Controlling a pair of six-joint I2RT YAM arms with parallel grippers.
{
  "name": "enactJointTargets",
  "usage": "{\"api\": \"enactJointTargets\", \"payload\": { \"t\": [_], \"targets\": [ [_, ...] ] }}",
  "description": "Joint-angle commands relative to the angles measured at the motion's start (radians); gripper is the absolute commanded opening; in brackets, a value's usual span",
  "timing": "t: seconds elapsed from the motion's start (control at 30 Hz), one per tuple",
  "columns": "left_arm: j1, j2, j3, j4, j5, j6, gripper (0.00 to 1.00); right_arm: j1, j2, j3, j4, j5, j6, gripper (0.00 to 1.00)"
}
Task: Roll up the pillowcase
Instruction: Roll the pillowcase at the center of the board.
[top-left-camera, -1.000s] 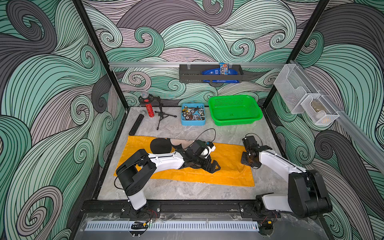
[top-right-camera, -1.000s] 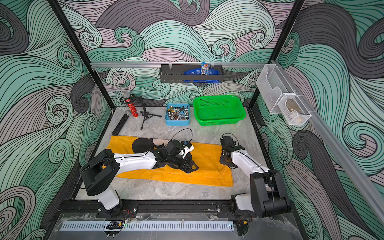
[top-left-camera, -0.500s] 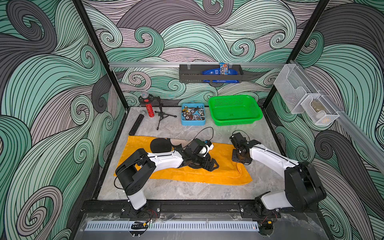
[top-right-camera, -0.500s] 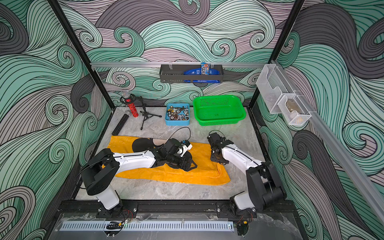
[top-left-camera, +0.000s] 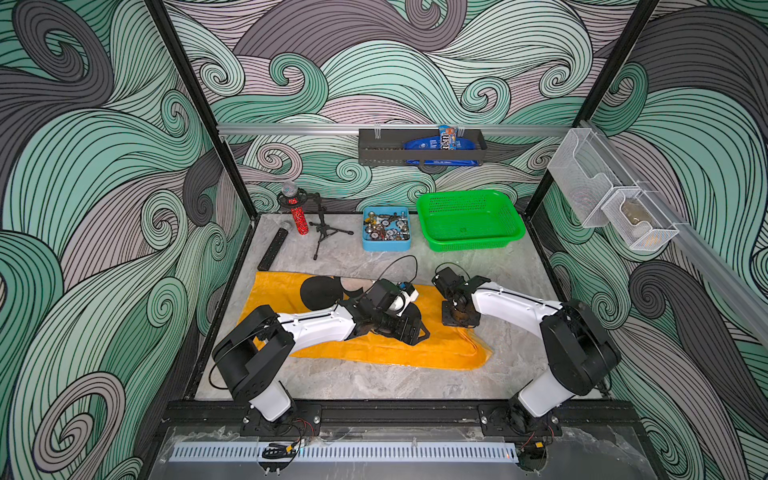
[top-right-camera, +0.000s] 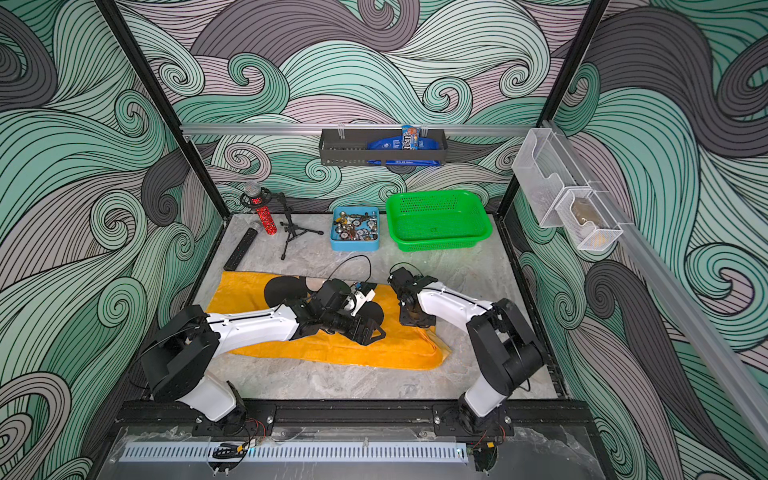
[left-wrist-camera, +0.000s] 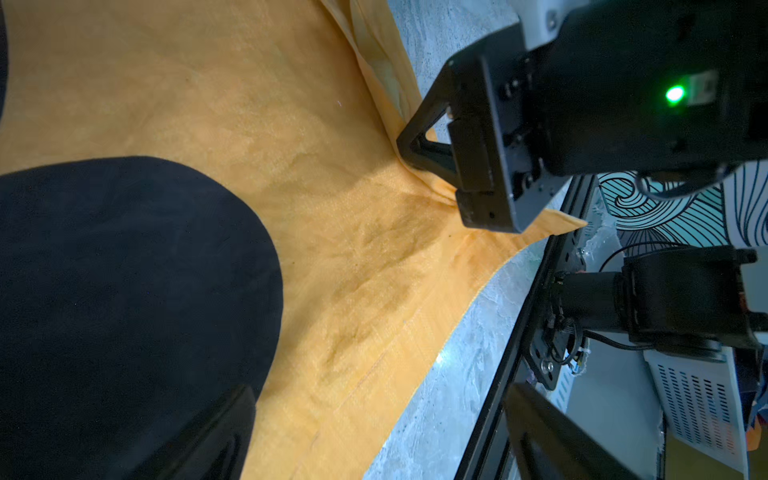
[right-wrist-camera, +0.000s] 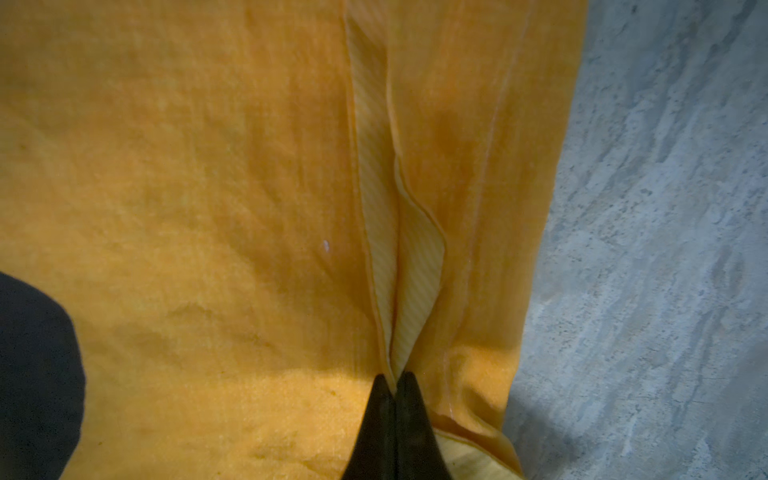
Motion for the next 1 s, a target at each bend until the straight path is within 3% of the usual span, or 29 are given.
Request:
{"api": "enactJointTargets", "payload": {
  "t": [0.0,0.17,0.5,0.77,0.97],
  "targets": [
    [0.006,-0.044,-0.023,-0.031,0.004,-0.002,0.97,0.01,0.027,0.03,-0.01,-0.045,0.03,0.05],
    [0.013,-0.074,-0.039,-0.053,-0.004,-0.003,0.97,0.023,0.044,0.055,0.01,-0.085,0.044,0.09],
    [0.05,-0.116,-0.009,-0.108,-0.034,0.012,0.97,0.03,0.017,0.054,0.064,-0.162,0.028,0.29],
    [0.12,-0.075,0.106,-0.102,-0.021,0.024,0.96,0.0,-0.185,0.017,0.055,-0.275,0.035,0.5],
    [0.14,0.079,0.245,0.035,0.072,0.012,0.95,-0.117,-0.359,-0.096,-0.012,-0.303,0.013,0.5]
  ]
}}
